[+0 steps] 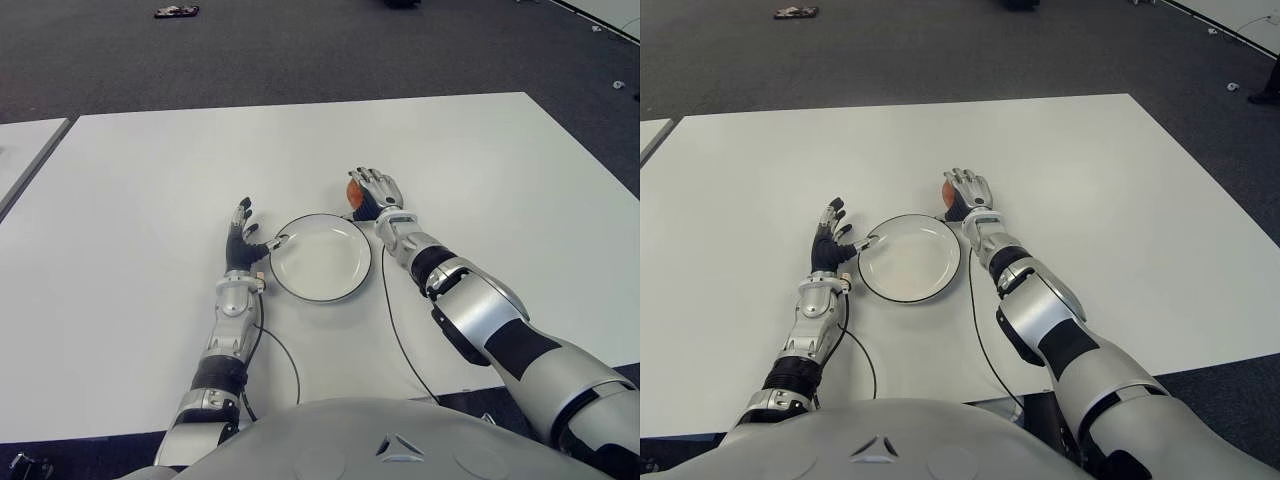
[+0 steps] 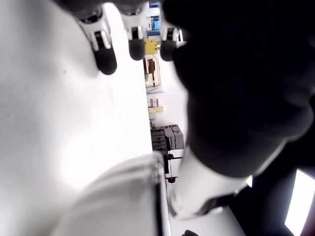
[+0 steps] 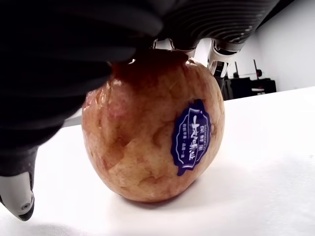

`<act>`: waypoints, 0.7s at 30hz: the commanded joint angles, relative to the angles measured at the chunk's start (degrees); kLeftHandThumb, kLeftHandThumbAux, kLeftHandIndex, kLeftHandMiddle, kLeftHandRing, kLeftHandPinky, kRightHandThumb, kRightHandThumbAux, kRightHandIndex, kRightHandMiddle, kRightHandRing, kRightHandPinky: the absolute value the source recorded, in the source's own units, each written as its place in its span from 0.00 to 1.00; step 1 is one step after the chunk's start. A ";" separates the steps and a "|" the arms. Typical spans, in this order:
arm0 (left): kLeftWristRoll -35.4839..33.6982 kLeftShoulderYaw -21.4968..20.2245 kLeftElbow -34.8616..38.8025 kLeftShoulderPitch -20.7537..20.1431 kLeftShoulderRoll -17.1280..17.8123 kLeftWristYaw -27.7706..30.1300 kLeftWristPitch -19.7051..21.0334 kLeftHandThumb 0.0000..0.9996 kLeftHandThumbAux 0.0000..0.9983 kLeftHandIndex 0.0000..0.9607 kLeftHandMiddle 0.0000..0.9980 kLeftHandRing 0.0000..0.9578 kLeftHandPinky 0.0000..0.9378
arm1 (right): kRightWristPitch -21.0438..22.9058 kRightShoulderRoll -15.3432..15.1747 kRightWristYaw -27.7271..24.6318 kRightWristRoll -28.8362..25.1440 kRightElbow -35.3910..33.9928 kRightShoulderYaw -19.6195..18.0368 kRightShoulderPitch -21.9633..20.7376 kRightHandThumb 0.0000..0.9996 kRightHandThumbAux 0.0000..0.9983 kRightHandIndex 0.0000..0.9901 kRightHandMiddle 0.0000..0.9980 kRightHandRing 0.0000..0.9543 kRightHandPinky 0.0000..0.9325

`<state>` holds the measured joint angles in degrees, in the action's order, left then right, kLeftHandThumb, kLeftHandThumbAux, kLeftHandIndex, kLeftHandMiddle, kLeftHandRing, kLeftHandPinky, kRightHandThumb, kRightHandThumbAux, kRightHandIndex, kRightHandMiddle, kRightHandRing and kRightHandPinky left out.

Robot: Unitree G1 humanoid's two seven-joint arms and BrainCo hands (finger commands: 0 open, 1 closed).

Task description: Put the apples into the plate.

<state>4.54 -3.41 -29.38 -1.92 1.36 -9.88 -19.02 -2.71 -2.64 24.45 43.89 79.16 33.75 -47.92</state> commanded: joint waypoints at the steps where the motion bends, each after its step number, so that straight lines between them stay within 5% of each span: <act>1: 0.40 0.14 -0.33 1.07 -0.52 -0.73 1.90 0.00 0.27 0.00 0.00 0.00 0.03 | 0.73 -0.66 -3.13 0.91 1.78 0.55 4.55 0.05 0.58 0.00 0.05 0.04 0.00; 11: 0.29 0.12 0.28 1.68 -0.54 -0.50 1.60 0.00 0.28 0.00 0.00 0.00 0.03 | 1.31 -1.47 -3.85 1.18 1.85 0.80 5.86 0.06 0.59 0.00 0.05 0.04 0.01; 21: 0.32 0.25 0.86 2.31 -0.33 -0.11 1.18 0.00 0.28 0.00 0.00 0.00 0.03 | 1.68 -2.28 -2.90 1.29 1.83 0.60 7.30 0.14 0.64 0.05 0.16 0.20 0.30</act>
<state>4.55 -3.37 -28.06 -0.70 1.21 -9.88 -18.93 -2.66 -4.27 24.69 44.41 78.19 33.82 -46.43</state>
